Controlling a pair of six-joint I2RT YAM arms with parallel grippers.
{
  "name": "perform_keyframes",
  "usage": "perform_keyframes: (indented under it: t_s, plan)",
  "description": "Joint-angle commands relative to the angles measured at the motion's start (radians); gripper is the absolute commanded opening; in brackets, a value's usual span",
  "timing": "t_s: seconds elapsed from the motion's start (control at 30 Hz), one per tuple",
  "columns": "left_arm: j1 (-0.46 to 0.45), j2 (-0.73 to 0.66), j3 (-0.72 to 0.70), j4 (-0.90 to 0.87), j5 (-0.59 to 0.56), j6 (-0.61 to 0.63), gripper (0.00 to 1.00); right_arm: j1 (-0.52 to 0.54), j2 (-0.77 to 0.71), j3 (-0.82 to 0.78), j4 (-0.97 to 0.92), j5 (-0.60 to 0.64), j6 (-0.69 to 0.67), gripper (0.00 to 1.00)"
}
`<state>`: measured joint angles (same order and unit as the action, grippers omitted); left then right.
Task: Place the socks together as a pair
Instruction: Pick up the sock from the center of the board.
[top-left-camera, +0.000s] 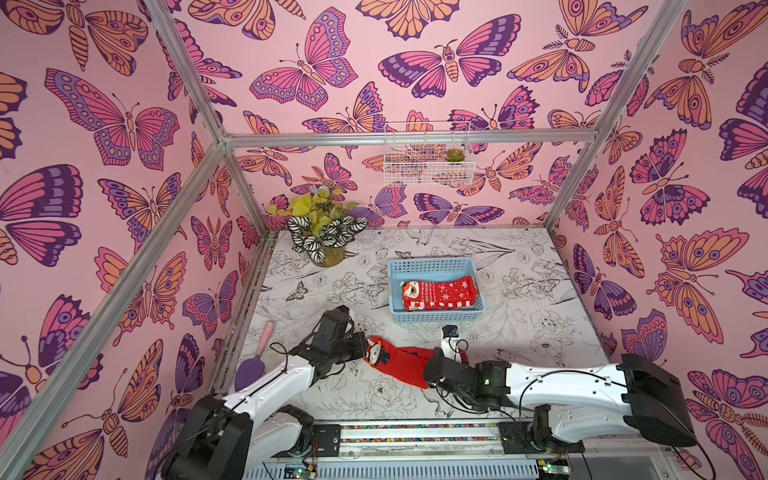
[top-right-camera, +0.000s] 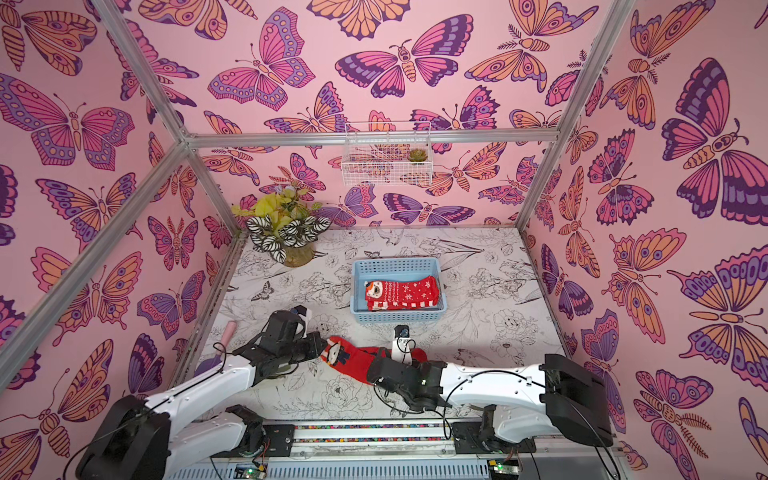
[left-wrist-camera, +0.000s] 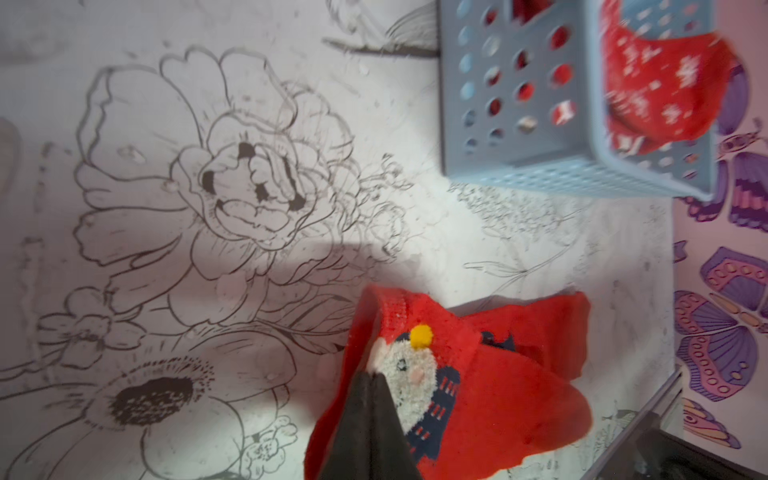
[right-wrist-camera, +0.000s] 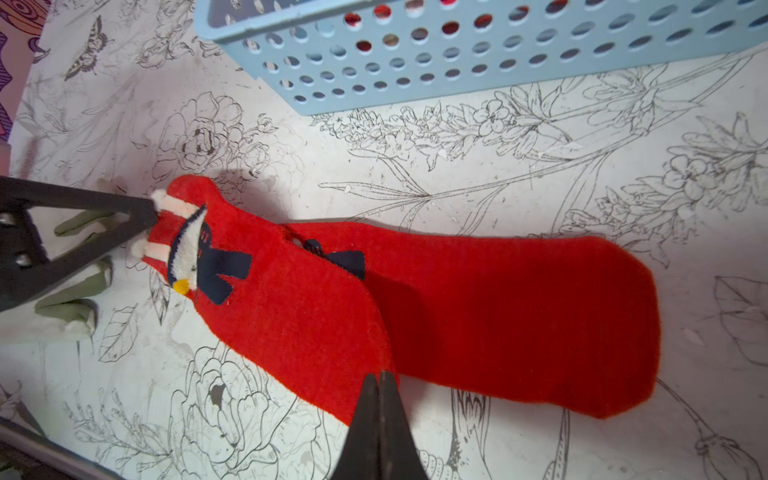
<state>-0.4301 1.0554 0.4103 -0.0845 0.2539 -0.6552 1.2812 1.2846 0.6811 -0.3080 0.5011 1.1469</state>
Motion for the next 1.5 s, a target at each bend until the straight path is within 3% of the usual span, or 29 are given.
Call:
perform_keyframes:
  t_s: [0.0, 0.17, 0.33, 0.57, 0.7, 0.93, 1.47]
  plan:
    - [0.007, -0.1, -0.011, -0.078, -0.032, -0.007, 0.0, -0.015, -0.019, 0.026, -0.077, 0.025, -0.035, 0.0]
    - [0.007, -0.203, -0.017, -0.161, -0.03, -0.006, 0.0, -0.035, -0.038, 0.004, -0.077, -0.002, -0.026, 0.02]
    - [0.006, -0.222, -0.021, -0.176, -0.017, -0.026, 0.0, -0.034, -0.014, -0.013, -0.01, -0.088, -0.051, 0.31]
    - [0.006, -0.223, -0.016, -0.194, -0.007, -0.014, 0.0, -0.034, 0.11, 0.006, 0.105, -0.153, -0.061, 0.45]
    - [0.006, -0.224, -0.017, -0.198, -0.011, -0.017, 0.0, -0.036, 0.19, 0.043, 0.089, -0.134, -0.055, 0.41]
    - [0.005, -0.225, -0.016, -0.202, -0.009, -0.024, 0.0, -0.036, 0.195, 0.045, 0.101, -0.139, -0.067, 0.0]
    - [0.005, -0.352, 0.09, -0.329, 0.059, -0.052, 0.0, -0.036, -0.036, 0.057, -0.066, -0.115, -0.112, 0.0]
